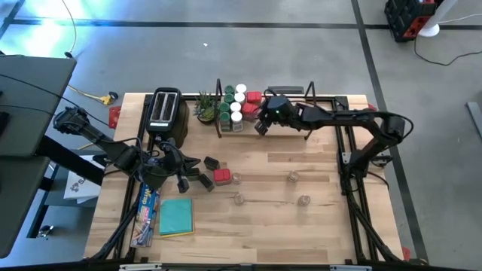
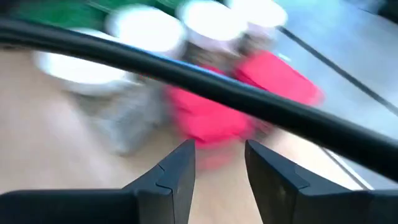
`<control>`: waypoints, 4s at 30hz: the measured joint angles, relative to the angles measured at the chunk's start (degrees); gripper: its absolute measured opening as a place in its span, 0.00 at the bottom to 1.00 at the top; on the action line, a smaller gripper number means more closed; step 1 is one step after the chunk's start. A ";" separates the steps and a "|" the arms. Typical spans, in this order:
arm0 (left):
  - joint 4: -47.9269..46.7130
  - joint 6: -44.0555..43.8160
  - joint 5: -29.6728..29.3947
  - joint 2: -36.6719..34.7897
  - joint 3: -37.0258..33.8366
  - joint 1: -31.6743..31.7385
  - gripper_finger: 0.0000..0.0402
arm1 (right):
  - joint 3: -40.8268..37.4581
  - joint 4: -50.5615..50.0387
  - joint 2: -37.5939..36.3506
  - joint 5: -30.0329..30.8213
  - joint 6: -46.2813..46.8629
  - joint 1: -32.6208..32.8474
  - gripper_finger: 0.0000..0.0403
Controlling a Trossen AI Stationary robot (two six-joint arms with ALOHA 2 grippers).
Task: Shelf spices
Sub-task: Put the bottom red seasoning can on the shelf aligned with the other red seasoning can
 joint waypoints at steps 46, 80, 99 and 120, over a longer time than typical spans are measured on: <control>0.84 0.68 -1.56 -0.02 0.00 0.02 0.01 | -0.02 11.58 2.27 -4.98 -8.64 -6.20 0.33; 44.17 35.10 48.68 8.03 -19.20 61.89 0.00 | -0.01 9.38 -7.04 -1.66 -11.02 7.45 0.33; 60.37 39.19 59.92 25.60 -17.57 71.71 0.00 | 0.00 9.02 -7.04 -1.68 -7.98 7.48 0.33; 59.04 52.04 67.88 26.32 -17.38 75.67 0.00 | 0.00 9.84 -7.04 -1.70 -6.93 8.13 0.33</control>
